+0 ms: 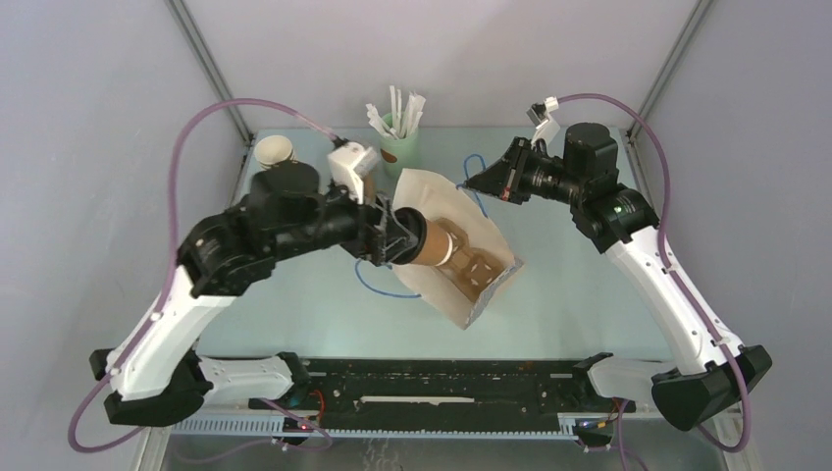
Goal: Pack the takeout coffee
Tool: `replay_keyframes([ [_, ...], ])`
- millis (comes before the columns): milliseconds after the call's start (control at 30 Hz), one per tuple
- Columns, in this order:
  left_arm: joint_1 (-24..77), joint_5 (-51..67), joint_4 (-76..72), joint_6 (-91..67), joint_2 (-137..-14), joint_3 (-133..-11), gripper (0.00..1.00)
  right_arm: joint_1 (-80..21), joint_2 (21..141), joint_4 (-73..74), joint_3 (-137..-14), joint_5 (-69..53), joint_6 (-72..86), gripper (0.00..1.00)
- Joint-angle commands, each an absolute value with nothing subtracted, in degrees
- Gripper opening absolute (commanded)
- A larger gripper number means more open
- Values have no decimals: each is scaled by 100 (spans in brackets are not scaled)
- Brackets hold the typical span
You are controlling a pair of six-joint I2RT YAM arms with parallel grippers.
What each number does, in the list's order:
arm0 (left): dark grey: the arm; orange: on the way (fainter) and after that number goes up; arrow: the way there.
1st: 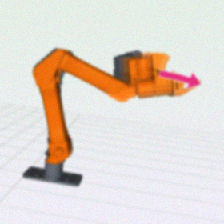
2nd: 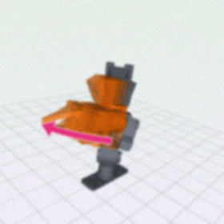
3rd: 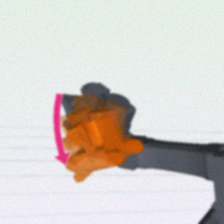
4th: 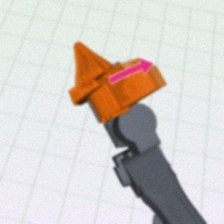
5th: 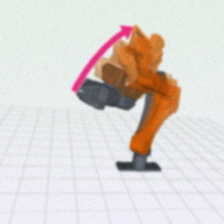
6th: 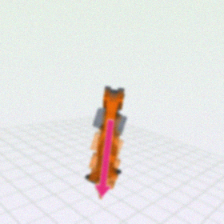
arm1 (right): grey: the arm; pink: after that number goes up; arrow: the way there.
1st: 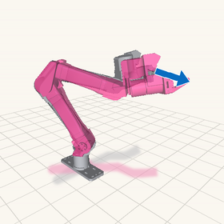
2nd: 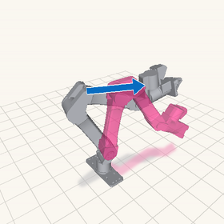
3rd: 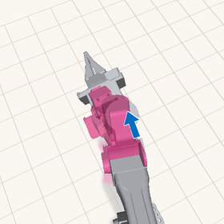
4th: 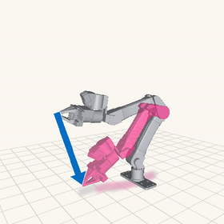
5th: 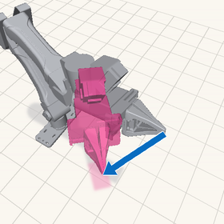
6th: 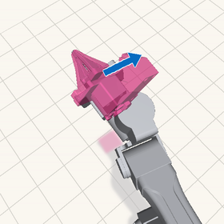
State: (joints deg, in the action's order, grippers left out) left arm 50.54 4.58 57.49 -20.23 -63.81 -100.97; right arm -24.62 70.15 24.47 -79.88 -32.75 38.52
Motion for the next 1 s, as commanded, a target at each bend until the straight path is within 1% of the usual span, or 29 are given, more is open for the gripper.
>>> replay_keyframes([
  [0, 5533, -784, 5344, -1950, -6527, -9833, 39, -2505, 6877, 2357, -7985, -2837, 4064, 7],
  [233, 5853, -1679, 4804, -2270, -6962, -9319, 38, -2505, 6732, 2247, -7752, -2817, 4344, 7],
  [300, 5854, -1761, 4695, -2302, -7127, -9283, 38, -2489, 6698, 2238, -7742, -2936, 4347, 7],
  [467, 5858, -1821, 4422, -2321, -7399, -9218, 38, -2474, 6532, 1623, -7357, -3187, 4452, 7],
  [633, 5899, -1710, 3922, -2455, -7212, -8596, 37, -2411, 6618, 1207, -7316, -3444, 4563, 7],
  [867, 5941, -1705, 3321, -2529, -6839, -7805, 36, -2289, 7082, -186, -7345, -4275, 4992, 5],
  [967, 5949, -1741, 3009, -2504, -6644, -7443, 35, -2326, 7243, -270, -7456, -4285, 5003, 4],
])
